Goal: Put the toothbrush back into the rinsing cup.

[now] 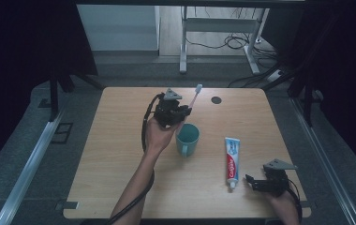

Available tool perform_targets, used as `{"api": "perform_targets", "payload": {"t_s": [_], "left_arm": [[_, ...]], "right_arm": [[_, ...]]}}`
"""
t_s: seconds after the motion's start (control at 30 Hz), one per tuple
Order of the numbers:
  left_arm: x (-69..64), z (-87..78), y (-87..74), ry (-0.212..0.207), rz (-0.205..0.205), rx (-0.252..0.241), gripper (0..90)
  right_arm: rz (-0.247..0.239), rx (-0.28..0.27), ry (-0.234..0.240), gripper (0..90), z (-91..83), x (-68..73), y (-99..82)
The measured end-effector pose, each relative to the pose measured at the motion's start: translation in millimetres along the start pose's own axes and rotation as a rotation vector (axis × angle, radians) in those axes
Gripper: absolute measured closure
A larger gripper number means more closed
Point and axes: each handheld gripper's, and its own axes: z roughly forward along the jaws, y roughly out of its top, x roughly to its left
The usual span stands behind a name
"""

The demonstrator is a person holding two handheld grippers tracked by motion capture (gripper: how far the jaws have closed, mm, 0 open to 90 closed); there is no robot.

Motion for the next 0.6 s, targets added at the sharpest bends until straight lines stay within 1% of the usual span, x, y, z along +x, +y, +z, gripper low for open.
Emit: {"api": "perform_targets", "payload": {"t_s": [0.3,0.4,0.6], "left_arm": [[-6.6,13.2,-1.6,0.003,0.016,-0.008,78.9],[-7.7,16.7,-4.7,0.005,0.022,-0.012,78.9],[-8.6,21.2,-13.8,0.006,0.014,-0.018,78.9]], "right_arm": [[-0.001,-0.001,0.000,11.1,0.1,-0.1,0.1],[-0.002,-0.001,0.000,11.1,0.1,-0.1,0.1],[-0.004,-0.002,0.000,11.1,0.2,-0.2,0.1]]}}
